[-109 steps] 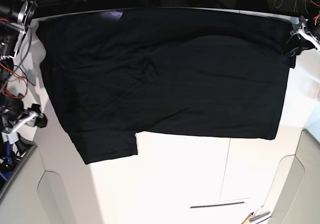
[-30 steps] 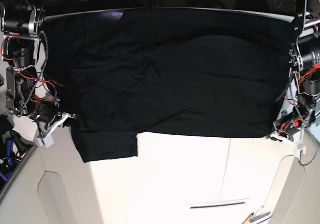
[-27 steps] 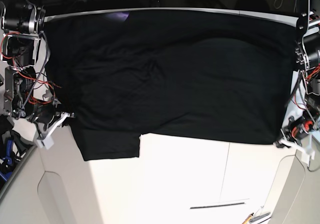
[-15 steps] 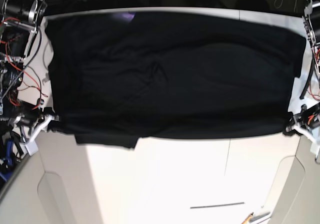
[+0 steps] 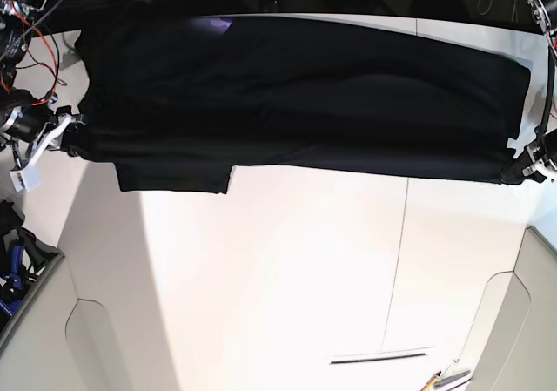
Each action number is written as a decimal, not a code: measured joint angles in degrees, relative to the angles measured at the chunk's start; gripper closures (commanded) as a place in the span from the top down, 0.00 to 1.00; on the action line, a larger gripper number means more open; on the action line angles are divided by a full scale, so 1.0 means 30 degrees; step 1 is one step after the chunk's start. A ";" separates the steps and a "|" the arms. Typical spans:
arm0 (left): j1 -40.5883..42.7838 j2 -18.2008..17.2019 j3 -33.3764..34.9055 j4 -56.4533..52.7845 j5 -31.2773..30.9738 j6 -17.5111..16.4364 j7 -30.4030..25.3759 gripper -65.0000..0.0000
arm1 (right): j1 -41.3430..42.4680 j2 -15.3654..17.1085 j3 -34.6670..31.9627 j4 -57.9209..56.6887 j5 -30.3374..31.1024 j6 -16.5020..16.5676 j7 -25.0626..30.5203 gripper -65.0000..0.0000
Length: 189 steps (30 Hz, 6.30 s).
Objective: Fold the T-shirt properly
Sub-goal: 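Lift the hem with both grippers and fold it onto the shoulder edge, then release the hem and grasp the folded strip's end with the right gripper, then grasp the opposite end of the folded strip with the left gripper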
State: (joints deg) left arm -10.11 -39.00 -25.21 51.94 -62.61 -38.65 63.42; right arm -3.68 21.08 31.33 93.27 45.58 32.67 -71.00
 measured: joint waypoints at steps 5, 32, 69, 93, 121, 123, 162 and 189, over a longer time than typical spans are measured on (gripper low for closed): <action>0.0474 0.0102 0.0000 0.0000 0.0044 0.0015 -0.0138 0.00 | -0.1443 -0.0102 0.0015 0.0168 0.0517 -0.0007 -0.0189 0.00; 0.0561 0.0189 0.0000 0.0007 -0.1370 -0.0204 0.0015 0.43 | -0.0903 -0.0095 0.0058 0.3162 -0.1749 0.0044 0.2557 0.38; 0.0568 0.0248 -0.0007 0.0007 -0.1435 -0.0204 0.0029 0.43 | 0.1756 -0.0044 -0.5799 0.2397 -0.1056 -0.0240 0.0211 0.00; 0.0576 0.0248 -0.0015 0.0007 -0.1501 -0.0211 0.0007 0.43 | -0.6958 -0.1836 -0.5807 0.8182 0.0721 -0.0175 -0.0233 0.43; 0.3257 0.0138 -0.3555 0.0007 -0.2127 -0.0219 -0.0182 0.43 | -0.4583 -0.1843 -0.5807 0.5574 -0.5136 -0.0430 0.3876 0.43; 0.3555 0.0138 -0.3679 0.0007 -0.0503 -0.0240 -0.1617 0.43 | -0.4080 -0.1843 -0.5807 0.4728 -0.5115 -0.0488 0.3883 0.43; 0.4320 0.3162 -0.3694 0.0357 0.0087 -0.0845 -0.3687 0.00 | -0.3679 -0.1843 -0.5807 0.3650 -0.4634 -0.0517 0.3876 0.43; 0.8918 0.7271 -0.3643 1.2065 -0.6827 -0.0335 0.3075 0.00 | -0.3337 -0.1756 -0.1836 0.7409 -0.4575 -0.0466 0.2477 0.43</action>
State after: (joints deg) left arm 16.64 -17.19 -36.14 88.14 -83.09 -39.66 72.64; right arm -13.69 15.81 25.82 115.50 31.86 31.27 -63.57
